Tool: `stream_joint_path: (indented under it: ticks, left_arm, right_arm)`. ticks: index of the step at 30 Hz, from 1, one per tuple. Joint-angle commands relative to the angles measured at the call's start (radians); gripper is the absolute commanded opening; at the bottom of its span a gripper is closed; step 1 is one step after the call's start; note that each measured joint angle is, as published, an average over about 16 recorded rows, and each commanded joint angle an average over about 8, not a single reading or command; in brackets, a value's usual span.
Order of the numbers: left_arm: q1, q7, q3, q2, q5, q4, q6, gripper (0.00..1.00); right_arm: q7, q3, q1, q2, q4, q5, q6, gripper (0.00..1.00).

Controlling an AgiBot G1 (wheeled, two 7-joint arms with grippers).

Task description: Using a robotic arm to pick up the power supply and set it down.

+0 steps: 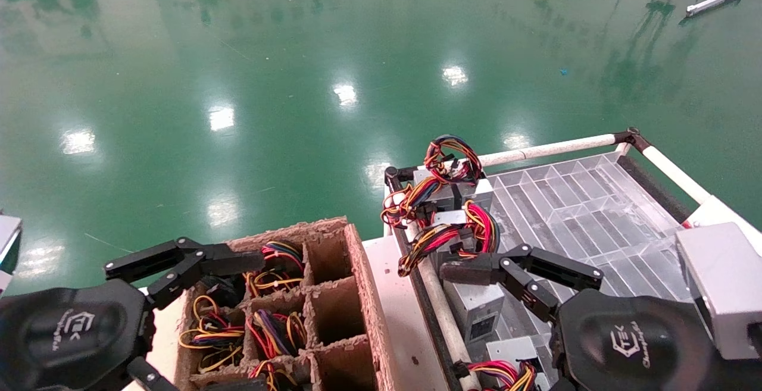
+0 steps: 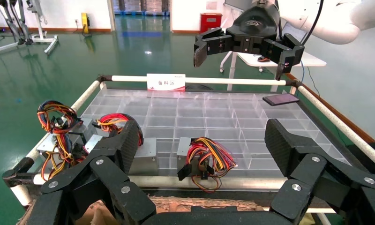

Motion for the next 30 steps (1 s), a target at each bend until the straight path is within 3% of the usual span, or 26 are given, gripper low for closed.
stream_joint_path:
  ticks: [1, 23, 30]
  left_arm:
    - [0.000, 0.000, 0.000, 0.000, 0.000, 0.000, 0.000, 0.00]
    - [0.000, 0.000, 0.000, 0.000, 0.000, 0.000, 0.000, 0.00]
    - [0.000, 0.000, 0.000, 0.000, 0.000, 0.000, 0.000, 0.00]
  right_arm:
    - [0.000, 0.000, 0.000, 0.000, 0.000, 0.000, 0.000, 1.00]
    - [0.000, -0.001, -0.001, 0.000, 0.000, -0.001, 0.000, 1.00]
    - [-0.001, -0.029, 0.010, -0.025, -0.008, -0.048, 0.007, 1.00]
